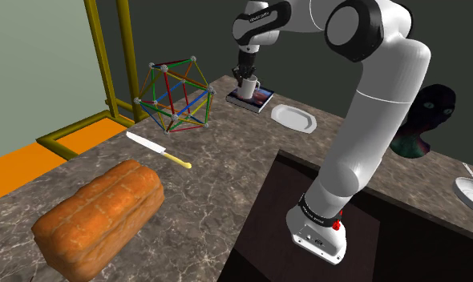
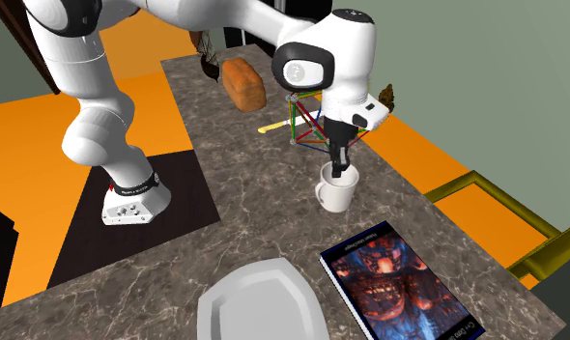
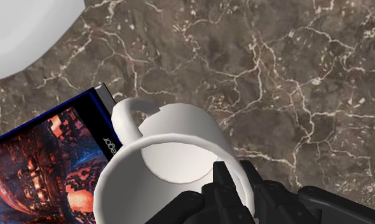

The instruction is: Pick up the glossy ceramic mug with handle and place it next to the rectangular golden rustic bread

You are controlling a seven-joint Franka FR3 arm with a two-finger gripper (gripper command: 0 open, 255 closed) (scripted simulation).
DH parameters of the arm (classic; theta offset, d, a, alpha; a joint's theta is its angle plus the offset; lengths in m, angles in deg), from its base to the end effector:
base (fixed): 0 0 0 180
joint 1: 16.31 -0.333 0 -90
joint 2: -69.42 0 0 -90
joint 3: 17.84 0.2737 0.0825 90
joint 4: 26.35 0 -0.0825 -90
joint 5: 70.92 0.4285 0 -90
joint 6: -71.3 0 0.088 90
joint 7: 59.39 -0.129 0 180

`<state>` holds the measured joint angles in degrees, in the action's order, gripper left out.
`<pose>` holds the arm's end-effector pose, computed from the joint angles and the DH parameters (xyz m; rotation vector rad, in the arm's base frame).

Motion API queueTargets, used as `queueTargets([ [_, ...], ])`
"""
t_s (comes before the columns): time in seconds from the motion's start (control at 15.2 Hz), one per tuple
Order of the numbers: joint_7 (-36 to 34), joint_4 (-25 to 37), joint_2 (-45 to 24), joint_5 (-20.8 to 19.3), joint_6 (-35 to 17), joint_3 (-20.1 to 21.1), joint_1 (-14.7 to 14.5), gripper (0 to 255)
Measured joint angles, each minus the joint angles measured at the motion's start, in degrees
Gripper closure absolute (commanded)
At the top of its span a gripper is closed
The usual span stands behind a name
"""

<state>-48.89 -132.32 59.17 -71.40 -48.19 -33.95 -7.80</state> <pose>0.5884 -0.2662 0.3530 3.0461 -0.3622 0.0674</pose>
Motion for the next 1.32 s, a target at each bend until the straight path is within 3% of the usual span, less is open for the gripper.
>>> queueTargets([
  [1.32,0.15,12.17,2.59,-0.65,14.65,-0.16,-0.11,255],
])
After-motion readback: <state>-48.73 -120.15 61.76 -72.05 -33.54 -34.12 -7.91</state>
